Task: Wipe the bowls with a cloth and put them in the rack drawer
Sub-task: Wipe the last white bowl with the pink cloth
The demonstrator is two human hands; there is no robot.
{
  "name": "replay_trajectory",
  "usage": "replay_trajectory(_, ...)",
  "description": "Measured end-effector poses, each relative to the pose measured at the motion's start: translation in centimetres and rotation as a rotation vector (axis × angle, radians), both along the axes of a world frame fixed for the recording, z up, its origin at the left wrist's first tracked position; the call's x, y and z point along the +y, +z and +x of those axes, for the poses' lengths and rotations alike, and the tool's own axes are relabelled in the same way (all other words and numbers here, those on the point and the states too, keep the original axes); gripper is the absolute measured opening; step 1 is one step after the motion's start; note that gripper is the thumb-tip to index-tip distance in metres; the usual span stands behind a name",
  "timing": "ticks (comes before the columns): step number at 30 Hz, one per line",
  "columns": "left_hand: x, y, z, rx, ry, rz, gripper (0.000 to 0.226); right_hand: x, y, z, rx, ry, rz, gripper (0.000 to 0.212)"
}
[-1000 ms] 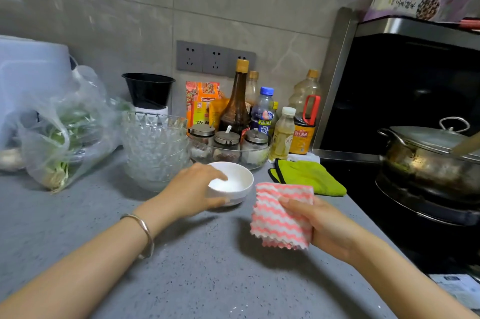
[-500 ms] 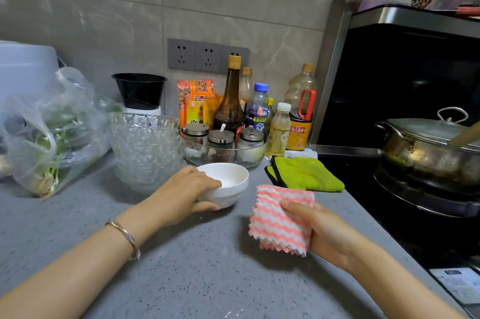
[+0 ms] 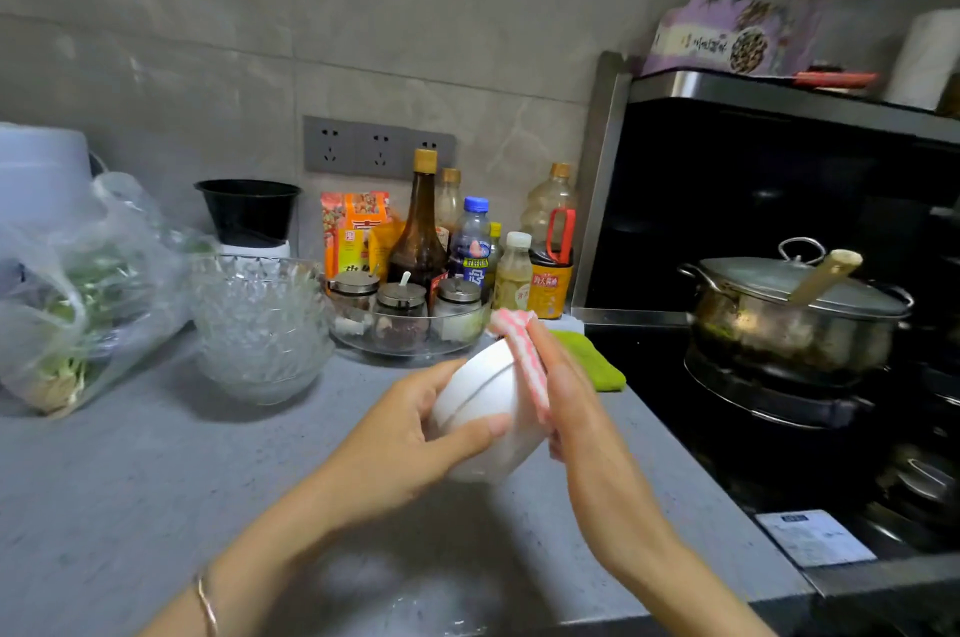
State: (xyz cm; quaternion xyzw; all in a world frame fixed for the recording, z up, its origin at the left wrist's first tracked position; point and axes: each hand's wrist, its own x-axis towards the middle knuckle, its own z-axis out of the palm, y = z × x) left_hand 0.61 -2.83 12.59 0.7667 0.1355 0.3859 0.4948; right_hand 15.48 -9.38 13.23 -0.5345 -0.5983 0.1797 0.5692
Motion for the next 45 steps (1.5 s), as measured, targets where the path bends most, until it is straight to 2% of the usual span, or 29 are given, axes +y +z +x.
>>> replay_trajectory(3,-1.7,-0.3,0.7,-0.077,0.041,-0.062,0.052,-2.7,0.5,0.8,-0.063,-0.029,0.032,0.047)
replay_trajectory(6,-3.6,-0.8,1.2,-0.134,0.028,-0.207,0.054,-4.5,0.7,1.5,-0.103,-0.094,0.089,0.03)
replay_trajectory(8,-5.0,-0.7,1.5,-0.185,0.038,-0.321,0.048,-5.5,0.9,1.7,-0.097,-0.128,0.057,0.022)
replay_trajectory(11,-6.9,-0.8,2.5,-0.195,0.303,-0.45,0.062,-6.7,0.5,1.8,-0.157,-0.156,0.017,0.033)
replay_trajectory(14,-8.9,-0.8,2.8,-0.199,0.486,-0.369,0.073,-7.7,-0.5,0.7,-0.156,-0.11,0.039,0.047)
replay_trajectory(17,-10.5,-1.3,2.3,-0.232,0.593,-0.245,0.077,-8.9,-2.1,-1.9,-0.076,-0.135,0.113,0.048)
replay_trajectory(19,-11.5,-2.0,2.0,-0.189,0.664,-0.13,0.082,-9.7,-3.3,-4.1,-0.257,-0.269,0.192,0.047)
replay_trajectory(21,-12.4,-2.9,1.6,-0.184,0.684,-0.134,0.079,-10.3,-4.2,-5.4,-0.498,-0.399,0.284,0.045)
replay_trajectory(22,-12.8,-3.2,1.4,-0.19,0.682,-0.153,0.079,-10.3,-4.6,-5.6,-0.52,-0.386,0.325,0.044)
replay_trajectory(23,-13.1,-3.4,1.1,-0.193,0.677,-0.159,0.078,-10.3,-4.8,-5.5,-0.465,-0.337,0.341,0.042)
replay_trajectory(24,-13.4,-3.5,0.7,-0.194,0.68,-0.16,0.075,-10.3,-4.8,-5.2,-0.303,-0.259,0.306,0.04)
replay_trajectory(26,-13.7,-3.7,0.1,-0.243,0.692,-0.198,0.068,-10.1,-4.7,-4.8,0.168,-0.078,0.151,0.041)
replay_trajectory(27,-13.6,-3.9,-0.1,-0.265,0.706,-0.216,0.065,-10.1,-4.8,-4.7,0.274,-0.042,0.1,0.043)
replay_trajectory(28,-13.6,-3.9,-0.2,-0.272,0.712,-0.219,0.064,-10.3,-4.8,-5.1,0.247,-0.053,0.097,0.043)
replay_trajectory(29,-13.6,-4.1,-0.2,-0.27,0.719,-0.208,0.064,-10.6,-4.8,-5.7,0.124,-0.11,0.14,0.041)
replay_trajectory(32,-13.6,-4.4,-0.1,-0.219,0.715,-0.137,0.069,-11.0,-5.1,-7.1,-0.477,-0.354,0.284,0.041)
replay_trajectory(33,-13.6,-4.5,-0.1,-0.218,0.693,-0.132,0.071,-10.9,-5.3,-7.0,-0.557,-0.382,0.313,0.042)
replay_trajectory(35,-13.5,-4.5,0.0,-0.203,0.66,-0.12,0.073,-10.5,-5.1,-6.6,-0.458,-0.343,0.3,0.039)
replay_trajectory(37,-13.4,-4.1,-0.3,-0.185,0.661,-0.097,0.071,-10.2,-4.6,-6.0,-0.177,-0.249,0.21,0.036)
replay_trajectory(41,-13.1,-3.4,-1.0,-0.235,0.547,-0.132,0.072,-10.3,-2.8,-5.5,0.396,-0.078,-0.099,0.036)
replay_trajectory(43,-12.9,-3.0,-1.4,-0.303,0.486,-0.23,0.078,-10.6,-1.7,-4.9,0.527,-0.071,-0.209,0.041)
replay_trajectory(45,-12.6,-2.5,-1.7,-0.372,0.416,-0.356,0.078,-10.9,-1.0,-4.5,0.6,-0.073,-0.205,0.048)
